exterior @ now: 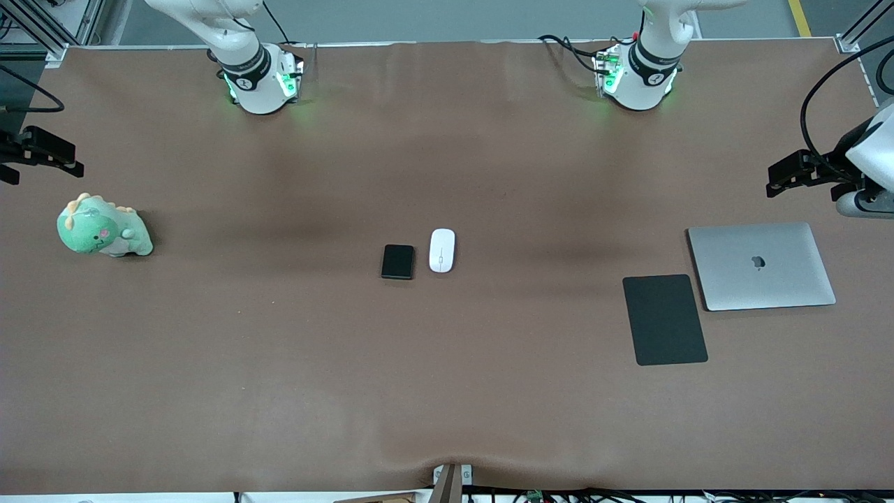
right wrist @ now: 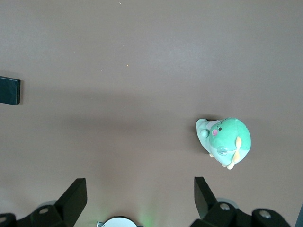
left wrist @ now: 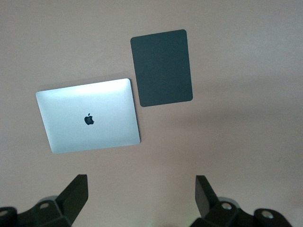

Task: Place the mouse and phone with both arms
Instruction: 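Reach the left gripper over the white mouse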

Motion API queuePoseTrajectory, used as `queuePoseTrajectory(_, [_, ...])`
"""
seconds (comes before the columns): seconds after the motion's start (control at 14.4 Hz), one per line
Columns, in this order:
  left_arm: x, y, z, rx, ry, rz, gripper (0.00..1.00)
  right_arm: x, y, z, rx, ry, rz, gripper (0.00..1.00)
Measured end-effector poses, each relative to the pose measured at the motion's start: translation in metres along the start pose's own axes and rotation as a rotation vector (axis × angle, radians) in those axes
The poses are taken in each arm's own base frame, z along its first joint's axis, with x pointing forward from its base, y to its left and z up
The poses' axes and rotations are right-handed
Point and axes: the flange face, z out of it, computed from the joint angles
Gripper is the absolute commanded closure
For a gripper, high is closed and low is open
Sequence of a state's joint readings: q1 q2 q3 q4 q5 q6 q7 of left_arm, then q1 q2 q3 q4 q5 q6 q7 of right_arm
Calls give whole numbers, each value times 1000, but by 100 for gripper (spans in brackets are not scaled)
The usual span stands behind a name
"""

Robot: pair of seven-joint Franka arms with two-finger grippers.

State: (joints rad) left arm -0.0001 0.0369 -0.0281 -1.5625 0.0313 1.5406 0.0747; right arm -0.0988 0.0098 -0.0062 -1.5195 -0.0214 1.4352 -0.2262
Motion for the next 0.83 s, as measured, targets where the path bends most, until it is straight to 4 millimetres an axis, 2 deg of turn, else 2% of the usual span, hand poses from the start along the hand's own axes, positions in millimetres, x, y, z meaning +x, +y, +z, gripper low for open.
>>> queuePoseTrajectory(0.35, [1,0,2,0,-3,1,0,0,1,0,1,-2,2,0])
queuePoseTrajectory(0.49, [4,6,5,0,-4,12,0,-1,1,0,1,-2,3,0])
queuePoseTrajectory(0.62, [10,29,8,-22,3,34,0,-1,2,0,1,-4,4,0])
queuePoseTrajectory(0.83, [16,76,14,-97,-2,-25,0,-1,3,1,2,-5,6,0])
